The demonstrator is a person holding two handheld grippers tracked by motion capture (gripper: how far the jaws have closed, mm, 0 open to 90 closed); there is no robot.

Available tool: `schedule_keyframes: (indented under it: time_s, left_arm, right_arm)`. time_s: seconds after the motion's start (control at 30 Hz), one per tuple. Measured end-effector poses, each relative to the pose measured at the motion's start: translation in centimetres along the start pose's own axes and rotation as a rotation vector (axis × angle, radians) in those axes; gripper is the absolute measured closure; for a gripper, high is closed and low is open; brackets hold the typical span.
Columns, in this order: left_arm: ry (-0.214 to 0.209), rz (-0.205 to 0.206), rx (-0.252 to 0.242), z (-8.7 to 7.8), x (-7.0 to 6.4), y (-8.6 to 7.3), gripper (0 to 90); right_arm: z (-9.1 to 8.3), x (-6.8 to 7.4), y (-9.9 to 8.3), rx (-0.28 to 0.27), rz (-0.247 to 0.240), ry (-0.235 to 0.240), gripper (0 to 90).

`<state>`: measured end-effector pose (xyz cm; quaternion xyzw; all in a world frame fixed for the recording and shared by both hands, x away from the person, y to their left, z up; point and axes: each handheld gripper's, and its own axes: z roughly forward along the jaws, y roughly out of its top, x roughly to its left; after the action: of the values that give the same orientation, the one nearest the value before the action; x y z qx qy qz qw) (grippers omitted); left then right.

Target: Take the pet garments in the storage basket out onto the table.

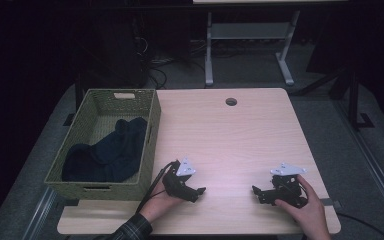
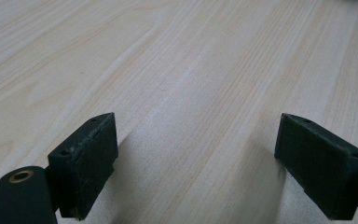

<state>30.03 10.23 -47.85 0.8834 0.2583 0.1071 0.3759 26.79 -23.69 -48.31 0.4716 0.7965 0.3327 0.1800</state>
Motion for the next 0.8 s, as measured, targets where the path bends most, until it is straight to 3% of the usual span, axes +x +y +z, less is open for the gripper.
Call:
schedule_keyframes:
  time_s: [0.53, 0.8]
  left_arm:
    - [-0.002, -0.004, 0.028, 0.0, 0.6, 0.4, 13.0]
    - [0.006, -0.026, -0.010, -0.5, 1.2, 0.8, 13.4]
  right_arm:
    - [0.0, 0.0, 0.0, 0.000, 0.000, 0.000, 0.5]
    - [0.0, 0.0, 0.0, 0.000, 0.000, 0.000, 0.5]
